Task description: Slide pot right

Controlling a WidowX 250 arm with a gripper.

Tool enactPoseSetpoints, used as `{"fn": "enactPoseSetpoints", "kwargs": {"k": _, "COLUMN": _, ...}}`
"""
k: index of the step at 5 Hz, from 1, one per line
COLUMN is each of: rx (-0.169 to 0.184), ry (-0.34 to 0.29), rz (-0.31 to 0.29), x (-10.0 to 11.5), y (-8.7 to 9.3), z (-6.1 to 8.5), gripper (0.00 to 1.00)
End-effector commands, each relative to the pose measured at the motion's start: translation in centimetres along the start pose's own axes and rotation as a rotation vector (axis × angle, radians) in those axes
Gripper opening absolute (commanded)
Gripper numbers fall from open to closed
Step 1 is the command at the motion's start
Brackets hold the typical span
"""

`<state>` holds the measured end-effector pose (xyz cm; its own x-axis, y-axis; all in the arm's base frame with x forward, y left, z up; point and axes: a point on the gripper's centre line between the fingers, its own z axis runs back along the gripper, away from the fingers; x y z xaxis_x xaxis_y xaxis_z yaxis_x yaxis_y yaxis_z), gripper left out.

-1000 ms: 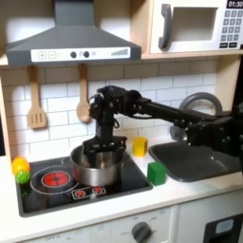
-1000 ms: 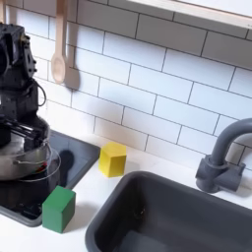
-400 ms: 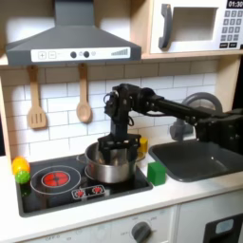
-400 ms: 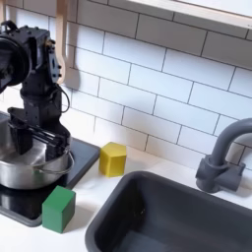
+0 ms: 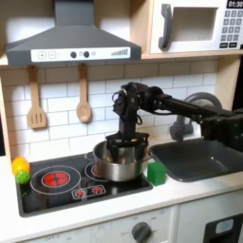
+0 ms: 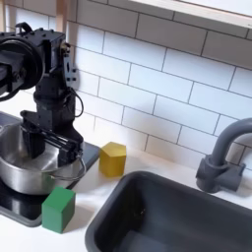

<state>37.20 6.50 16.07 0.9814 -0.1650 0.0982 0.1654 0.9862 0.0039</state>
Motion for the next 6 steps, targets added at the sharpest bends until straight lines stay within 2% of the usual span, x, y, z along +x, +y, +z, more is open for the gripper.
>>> {"fn": "enactPoseSetpoints", "kwargs": {"k": 1, "rx": 0.013, "ry": -0.010, "rz": -0.017, "x": -0.2, "y": -0.5, "z": 0.3, "gripper": 1.00}}
{"fn": "enactPoseSetpoints", "kwargs": {"k": 3, "rx": 0.030, "ry": -0.058, "rz": -0.015, "x": -0.1, "y": -0.1, "z": 2.5, "gripper": 1.00}}
{"fn": "enactPoseSetpoints", "kwargs": {"k": 4, "rx": 0.020, "ry": -0.044, "rz": -0.039, "x": -0.4, "y": -0.4, "z": 3.4, "gripper": 1.00}}
{"fn": "enactPoseSetpoints", "kwargs": {"k": 6, "rx": 0.023, "ry": -0.048, "rz": -0.045, "x": -0.1, "y": -0.6, "z": 3.4, "gripper": 1.00}}
